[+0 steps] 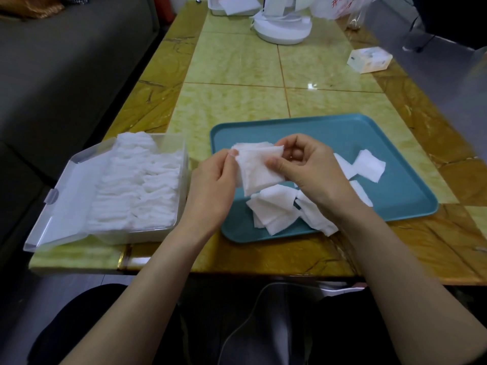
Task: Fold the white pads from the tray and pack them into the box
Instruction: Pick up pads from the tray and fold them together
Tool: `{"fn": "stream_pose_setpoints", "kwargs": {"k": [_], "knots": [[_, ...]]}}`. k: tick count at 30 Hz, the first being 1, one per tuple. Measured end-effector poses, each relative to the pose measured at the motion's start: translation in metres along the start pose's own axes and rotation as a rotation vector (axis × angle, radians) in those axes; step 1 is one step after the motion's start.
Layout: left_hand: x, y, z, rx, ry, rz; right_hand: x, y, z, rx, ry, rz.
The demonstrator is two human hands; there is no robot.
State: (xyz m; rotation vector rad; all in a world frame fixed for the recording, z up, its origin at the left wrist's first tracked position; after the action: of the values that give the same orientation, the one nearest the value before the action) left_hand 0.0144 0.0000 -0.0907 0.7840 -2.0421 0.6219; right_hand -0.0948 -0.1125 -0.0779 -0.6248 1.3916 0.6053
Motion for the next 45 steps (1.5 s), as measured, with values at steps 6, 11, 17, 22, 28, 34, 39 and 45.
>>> {"fn": "stream_pose_setpoints", "kwargs": {"k": [6,11,17,22,28,34,39,45], "knots": [[0.007,0.004,0.005,-0.060,0.045,0.042,0.012,0.000,0.000,0.073,0.209,-0.014],[0.008,0.010,0.011,-0.170,0.118,-0.026,0.012,0.002,0.006,0.023,0.272,-0.007],[-0.002,0.004,0.004,-0.054,-0.007,-0.018,0.012,0.000,0.009,-0.022,0.203,0.006],[-0.006,0.000,-0.010,0.039,0.004,-0.019,0.024,0.003,0.007,-0.270,0.806,-0.058],[-0.008,-0.003,-0.021,0.087,-0.038,-0.006,0.042,0.012,0.013,-0.440,1.086,0.015],[-0.008,-0.002,-0.022,0.086,-0.059,-0.012,0.038,0.008,0.000,-0.328,1.064,0.070],[-0.009,-0.004,-0.022,0.091,-0.079,-0.023,0.026,0.002,-0.013,-0.144,1.058,-0.002],[-0.014,-0.004,-0.015,0.036,-0.127,-0.064,-0.008,0.000,-0.025,0.133,0.595,-0.192]]}}
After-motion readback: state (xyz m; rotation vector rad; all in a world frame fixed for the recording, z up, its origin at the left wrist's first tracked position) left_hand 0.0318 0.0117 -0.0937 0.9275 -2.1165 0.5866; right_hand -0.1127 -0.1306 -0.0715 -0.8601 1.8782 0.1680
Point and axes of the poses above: each hand's wrist, its own y-axis away from the middle knuckle, its own z-axis out of the palm, x = y × z, the point moved 7 cm from there along -y, towards the middle knuckle, and after that the axes turned 12 degrees about -y, right-handed, at the moved point
